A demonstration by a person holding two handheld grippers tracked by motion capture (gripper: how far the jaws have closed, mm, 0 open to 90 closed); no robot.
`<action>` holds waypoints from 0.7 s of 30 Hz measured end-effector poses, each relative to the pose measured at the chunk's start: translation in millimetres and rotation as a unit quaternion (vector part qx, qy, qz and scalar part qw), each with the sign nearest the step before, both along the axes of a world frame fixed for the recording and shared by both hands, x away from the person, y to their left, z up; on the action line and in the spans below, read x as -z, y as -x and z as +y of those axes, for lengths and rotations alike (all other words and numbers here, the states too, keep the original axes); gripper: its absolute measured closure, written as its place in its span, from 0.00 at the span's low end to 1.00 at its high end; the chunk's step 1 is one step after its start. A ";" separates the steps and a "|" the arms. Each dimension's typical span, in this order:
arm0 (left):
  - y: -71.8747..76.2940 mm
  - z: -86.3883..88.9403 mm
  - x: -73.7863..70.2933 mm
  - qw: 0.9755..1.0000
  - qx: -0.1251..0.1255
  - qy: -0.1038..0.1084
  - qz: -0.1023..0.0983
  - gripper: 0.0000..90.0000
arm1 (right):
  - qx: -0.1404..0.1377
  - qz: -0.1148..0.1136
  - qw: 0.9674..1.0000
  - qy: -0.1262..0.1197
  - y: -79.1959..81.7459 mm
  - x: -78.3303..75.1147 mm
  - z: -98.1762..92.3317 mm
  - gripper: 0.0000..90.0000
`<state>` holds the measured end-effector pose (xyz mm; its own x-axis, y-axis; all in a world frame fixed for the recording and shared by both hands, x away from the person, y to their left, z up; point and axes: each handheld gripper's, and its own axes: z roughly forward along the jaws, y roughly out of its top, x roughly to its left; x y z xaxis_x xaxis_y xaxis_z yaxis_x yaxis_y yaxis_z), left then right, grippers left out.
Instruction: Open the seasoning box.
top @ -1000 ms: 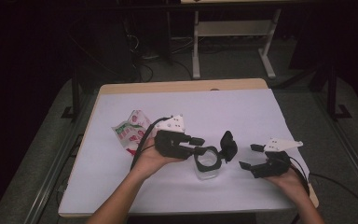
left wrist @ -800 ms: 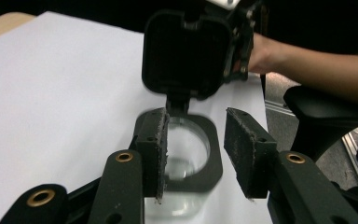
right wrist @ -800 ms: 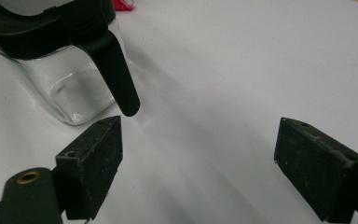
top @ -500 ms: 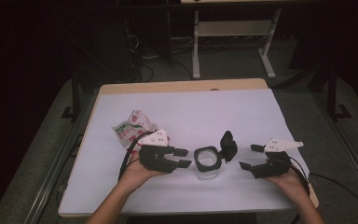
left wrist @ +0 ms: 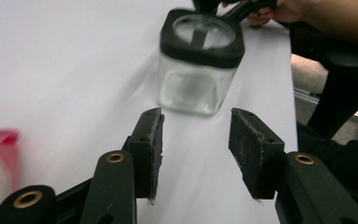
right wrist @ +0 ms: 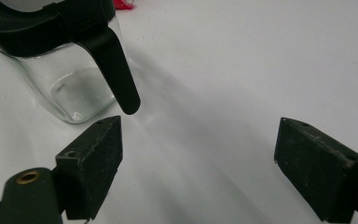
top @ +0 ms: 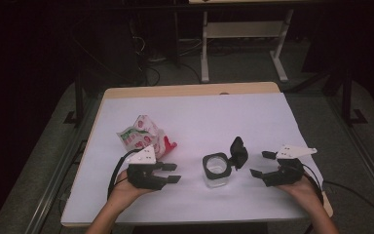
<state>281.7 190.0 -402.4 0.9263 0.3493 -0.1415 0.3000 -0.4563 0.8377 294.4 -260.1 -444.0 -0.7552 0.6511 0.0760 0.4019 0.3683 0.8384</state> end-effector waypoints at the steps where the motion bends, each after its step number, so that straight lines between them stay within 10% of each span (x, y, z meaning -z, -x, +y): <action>1: 1.1 3.8 2.0 1.000 -0.006 -0.002 0.000 0.60 | 0.000 -0.001 1.000 0.000 -0.1 0.3 0.1 0.17; 21: -1.6 80.5 13.5 0.995 -0.096 -0.021 -0.003 0.59 | 0.001 -0.003 1.000 0.004 0.3 -0.5 -0.2 0.17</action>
<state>283.3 270.5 -415.9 0.8432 0.5247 -0.1176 0.3800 -0.4267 0.8207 294.2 -260.3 -443.5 -0.7543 0.6532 0.0662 0.3978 0.3744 0.8376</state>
